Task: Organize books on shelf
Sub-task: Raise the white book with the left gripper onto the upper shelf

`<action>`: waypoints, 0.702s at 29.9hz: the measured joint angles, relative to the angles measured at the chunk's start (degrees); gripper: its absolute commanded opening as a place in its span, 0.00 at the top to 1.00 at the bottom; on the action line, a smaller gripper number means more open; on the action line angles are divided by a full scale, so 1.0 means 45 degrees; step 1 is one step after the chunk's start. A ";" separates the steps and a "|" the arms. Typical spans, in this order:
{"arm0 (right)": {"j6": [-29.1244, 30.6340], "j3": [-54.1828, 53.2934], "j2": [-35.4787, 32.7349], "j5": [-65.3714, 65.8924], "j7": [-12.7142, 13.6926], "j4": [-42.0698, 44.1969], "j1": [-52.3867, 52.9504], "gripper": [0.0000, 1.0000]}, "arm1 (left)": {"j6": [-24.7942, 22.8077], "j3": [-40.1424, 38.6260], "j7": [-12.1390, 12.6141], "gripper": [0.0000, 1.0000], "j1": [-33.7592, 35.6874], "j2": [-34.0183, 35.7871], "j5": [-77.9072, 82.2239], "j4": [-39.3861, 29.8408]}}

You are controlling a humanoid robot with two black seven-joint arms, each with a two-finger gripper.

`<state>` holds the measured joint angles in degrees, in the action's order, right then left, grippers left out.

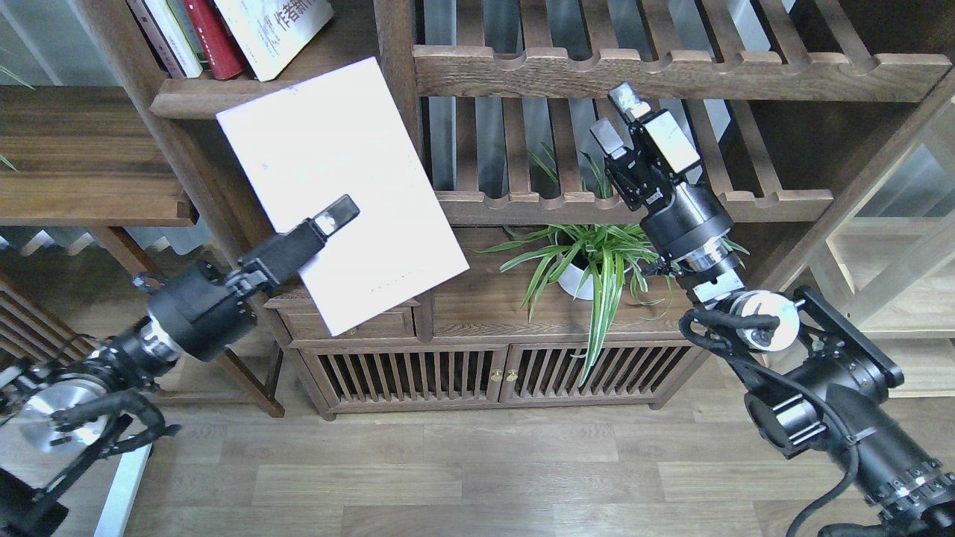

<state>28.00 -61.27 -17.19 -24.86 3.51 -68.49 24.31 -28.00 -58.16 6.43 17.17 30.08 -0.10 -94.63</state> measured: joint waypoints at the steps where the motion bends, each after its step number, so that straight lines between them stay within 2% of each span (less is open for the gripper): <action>1: 0.0000 0.0002 -0.0012 0.0036 0.0000 0.0011 0.0039 0.11 | 0.0000 -0.0222 0.0008 0.99 -0.0089 0.0280 0.0002 -0.0196; 6: 0.0000 -0.0025 -0.0152 0.0145 0.0001 0.0041 0.0103 0.11 | 0.0000 -0.1466 0.0162 1.00 -0.0347 0.1517 0.0005 -0.0821; 11: 0.0000 0.0088 -0.0534 0.0382 0.0017 0.0044 0.0102 0.10 | 0.0000 -0.2871 0.0566 1.00 -0.0358 0.1852 0.0265 -0.0889; 21: 0.0000 0.0213 -0.0593 0.0682 0.0031 0.0044 -0.0065 0.09 | 0.0000 -0.4886 0.2073 1.00 -0.0172 0.1775 0.0681 -0.0848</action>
<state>28.00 -60.31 -19.86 -21.79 3.65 -68.29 24.02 -28.00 -80.14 15.75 16.40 38.06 2.96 -98.45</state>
